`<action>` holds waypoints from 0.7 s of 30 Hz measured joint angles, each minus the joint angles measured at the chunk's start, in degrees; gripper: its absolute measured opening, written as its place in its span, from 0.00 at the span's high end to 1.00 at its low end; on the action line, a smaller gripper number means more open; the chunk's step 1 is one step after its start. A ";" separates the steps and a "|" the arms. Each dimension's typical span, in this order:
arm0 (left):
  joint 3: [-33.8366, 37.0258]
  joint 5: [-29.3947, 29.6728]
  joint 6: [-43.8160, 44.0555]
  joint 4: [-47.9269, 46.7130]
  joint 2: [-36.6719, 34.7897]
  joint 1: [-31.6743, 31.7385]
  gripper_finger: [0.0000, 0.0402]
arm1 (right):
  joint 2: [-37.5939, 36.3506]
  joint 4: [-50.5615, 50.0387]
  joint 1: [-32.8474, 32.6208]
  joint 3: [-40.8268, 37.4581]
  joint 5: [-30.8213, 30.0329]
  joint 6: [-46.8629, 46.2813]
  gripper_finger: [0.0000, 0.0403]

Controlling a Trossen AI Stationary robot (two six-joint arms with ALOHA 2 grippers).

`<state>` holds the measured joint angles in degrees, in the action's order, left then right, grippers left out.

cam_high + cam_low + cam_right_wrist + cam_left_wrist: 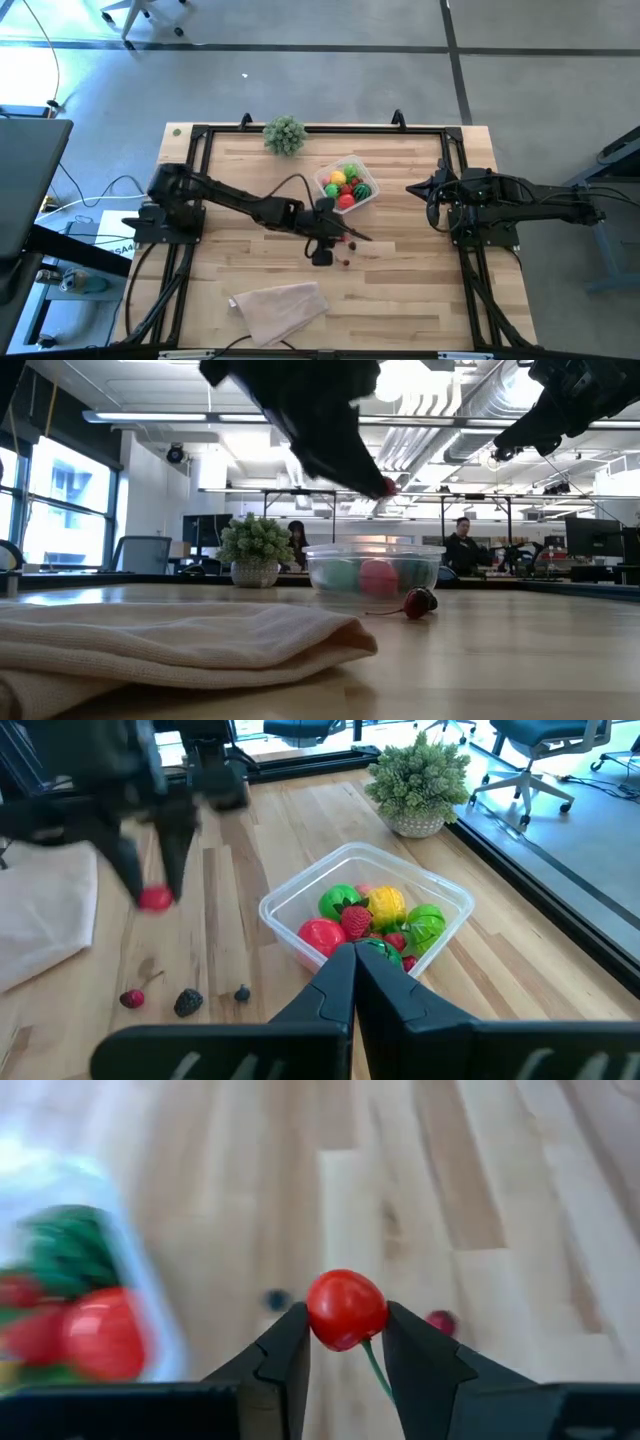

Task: Pick and placing Produce into tupperware
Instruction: Put the red cherry into the transparent bin

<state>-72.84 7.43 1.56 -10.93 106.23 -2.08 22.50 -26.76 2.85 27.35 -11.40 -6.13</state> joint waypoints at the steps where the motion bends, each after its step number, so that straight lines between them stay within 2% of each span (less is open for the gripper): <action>1: 0.00 1.20 -0.80 -0.76 -1.19 0.59 0.74 | 0.00 0.00 0.01 0.00 0.00 0.00 1.00; 5: 0.00 3.95 -3.58 -2.95 -6.04 4.07 0.73 | -0.02 0.01 0.01 0.00 0.00 0.00 1.00; 9: -0.02 3.53 -6.99 -3.10 -8.74 9.16 0.74 | 0.00 0.02 0.02 0.00 0.00 0.00 1.00; 15: -0.09 -3.64 -7.66 -3.38 -7.54 18.09 0.73 | -0.01 0.02 0.02 0.00 0.00 0.00 1.00; 21: 0.01 -5.13 -7.34 -5.30 -4.12 23.75 0.73 | -0.01 0.00 0.02 0.00 -0.01 0.00 1.00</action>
<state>-72.83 2.30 -5.78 -16.23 102.11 21.68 22.49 -26.76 2.87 27.35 -11.41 -6.13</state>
